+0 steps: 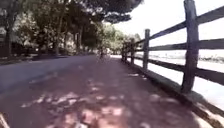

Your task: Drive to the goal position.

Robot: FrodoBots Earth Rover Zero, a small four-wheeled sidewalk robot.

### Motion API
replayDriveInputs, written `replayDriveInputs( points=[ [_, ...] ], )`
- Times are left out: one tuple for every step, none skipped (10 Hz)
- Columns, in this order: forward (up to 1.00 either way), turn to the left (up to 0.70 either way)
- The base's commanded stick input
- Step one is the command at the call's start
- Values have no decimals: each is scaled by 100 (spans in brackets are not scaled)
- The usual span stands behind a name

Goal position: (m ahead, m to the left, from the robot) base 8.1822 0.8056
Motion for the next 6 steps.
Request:
replayDriveInputs(
  points=[
    [70,0],
    [70,0],
    [70,0],
    [70,0],
    [70,0],
    [70,0]
  ],
)
